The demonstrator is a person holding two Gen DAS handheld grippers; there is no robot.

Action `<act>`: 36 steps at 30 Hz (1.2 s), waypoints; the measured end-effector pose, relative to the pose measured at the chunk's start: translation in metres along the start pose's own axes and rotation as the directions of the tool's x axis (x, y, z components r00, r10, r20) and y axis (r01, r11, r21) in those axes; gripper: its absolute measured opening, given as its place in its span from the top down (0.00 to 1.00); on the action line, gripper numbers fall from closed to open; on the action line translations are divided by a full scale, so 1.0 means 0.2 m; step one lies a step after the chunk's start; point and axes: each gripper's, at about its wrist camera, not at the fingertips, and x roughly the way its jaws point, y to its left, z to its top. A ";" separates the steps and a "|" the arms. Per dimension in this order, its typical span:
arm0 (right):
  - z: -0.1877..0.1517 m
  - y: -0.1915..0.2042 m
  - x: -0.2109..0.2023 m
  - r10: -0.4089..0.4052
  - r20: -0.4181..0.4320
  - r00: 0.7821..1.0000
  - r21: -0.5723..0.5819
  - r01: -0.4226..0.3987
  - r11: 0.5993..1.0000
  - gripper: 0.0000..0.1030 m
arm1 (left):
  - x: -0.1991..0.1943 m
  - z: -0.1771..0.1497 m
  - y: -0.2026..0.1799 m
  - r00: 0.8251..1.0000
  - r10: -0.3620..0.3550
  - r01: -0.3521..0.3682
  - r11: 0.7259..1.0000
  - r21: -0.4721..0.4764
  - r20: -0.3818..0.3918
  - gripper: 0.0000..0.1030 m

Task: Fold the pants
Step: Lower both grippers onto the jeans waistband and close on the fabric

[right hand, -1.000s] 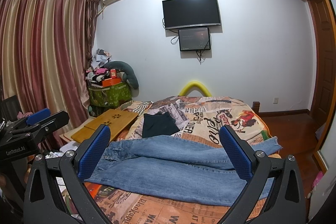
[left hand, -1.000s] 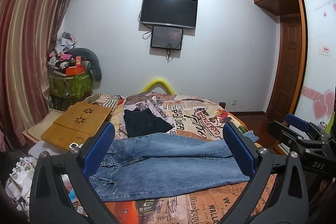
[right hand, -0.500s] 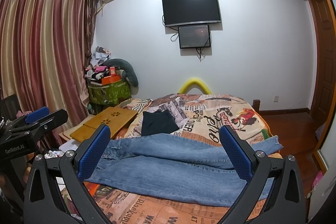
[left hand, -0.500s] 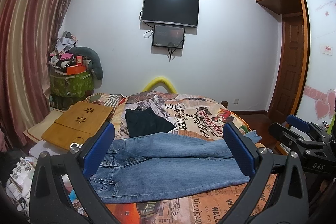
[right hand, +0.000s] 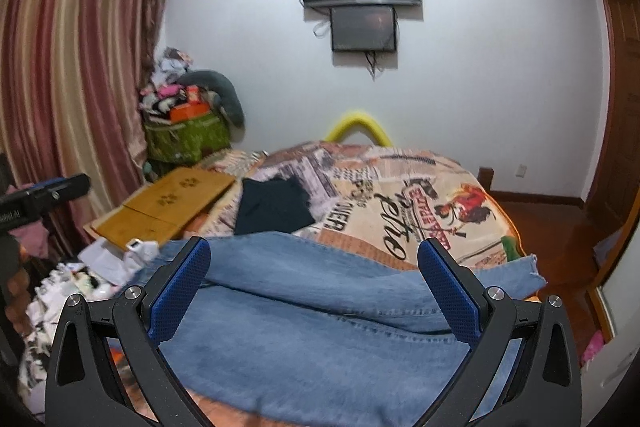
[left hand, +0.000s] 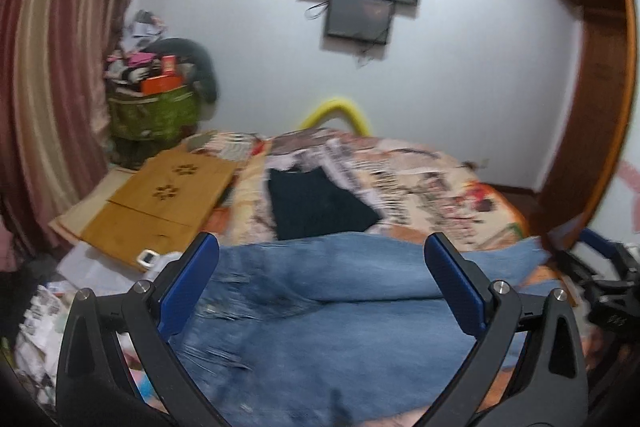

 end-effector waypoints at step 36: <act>-0.20 -0.20 1.55 0.147 -0.585 0.798 -0.063 -0.226 0.972 0.27 | 1.79 -0.50 0.73 0.766 0.158 -0.183 0.983 0.024 -0.624 0.41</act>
